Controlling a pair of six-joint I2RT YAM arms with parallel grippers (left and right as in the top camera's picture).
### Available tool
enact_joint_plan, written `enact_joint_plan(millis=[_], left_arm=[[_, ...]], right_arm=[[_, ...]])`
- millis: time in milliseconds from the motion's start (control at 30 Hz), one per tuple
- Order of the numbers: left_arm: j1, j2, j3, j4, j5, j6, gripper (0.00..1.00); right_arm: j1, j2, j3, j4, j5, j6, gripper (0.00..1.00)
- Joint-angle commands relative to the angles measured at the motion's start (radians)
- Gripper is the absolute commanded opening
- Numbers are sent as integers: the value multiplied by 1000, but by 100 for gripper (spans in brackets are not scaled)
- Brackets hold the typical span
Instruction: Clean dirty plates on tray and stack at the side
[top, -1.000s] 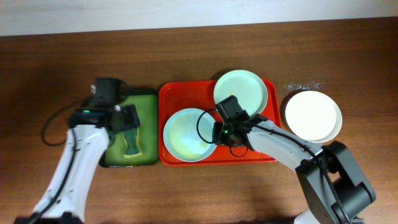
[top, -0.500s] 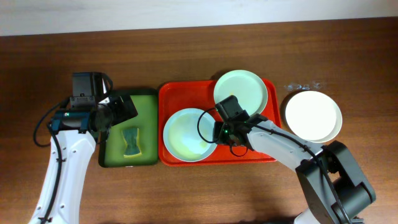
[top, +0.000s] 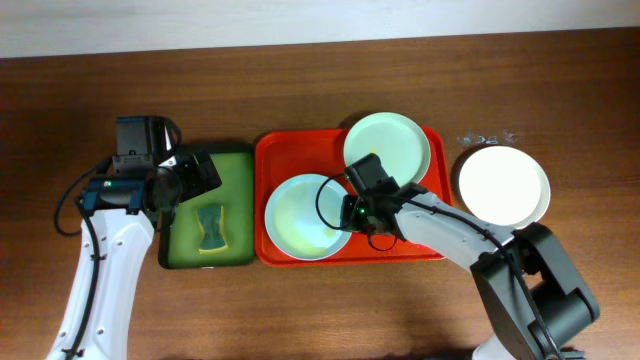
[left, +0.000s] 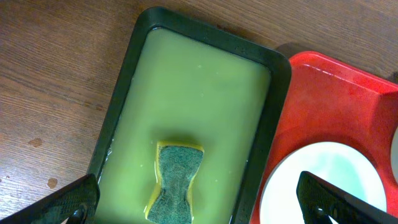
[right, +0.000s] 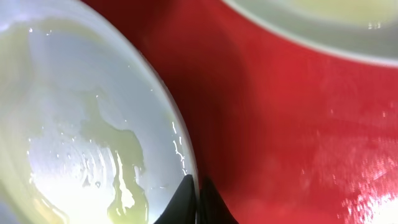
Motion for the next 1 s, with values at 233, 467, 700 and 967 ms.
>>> enact_joint_plan(millis=[233,467,700,967], left_arm=[[2,-1,8,0,14,-13,99],[2,-1,7,-1,14,-13,99],[2,-1,7,-3,15,-13,99],[109,-26,27,-34,-2,14,99]], right_arm=[[-90,-158,102,-227,-60,0,4],[-116,-172,225,-395,-61,-11,4],[-116,-172,315,-434,-61,-10,4],[-116,-172,320,-395,-61,-5,4]])
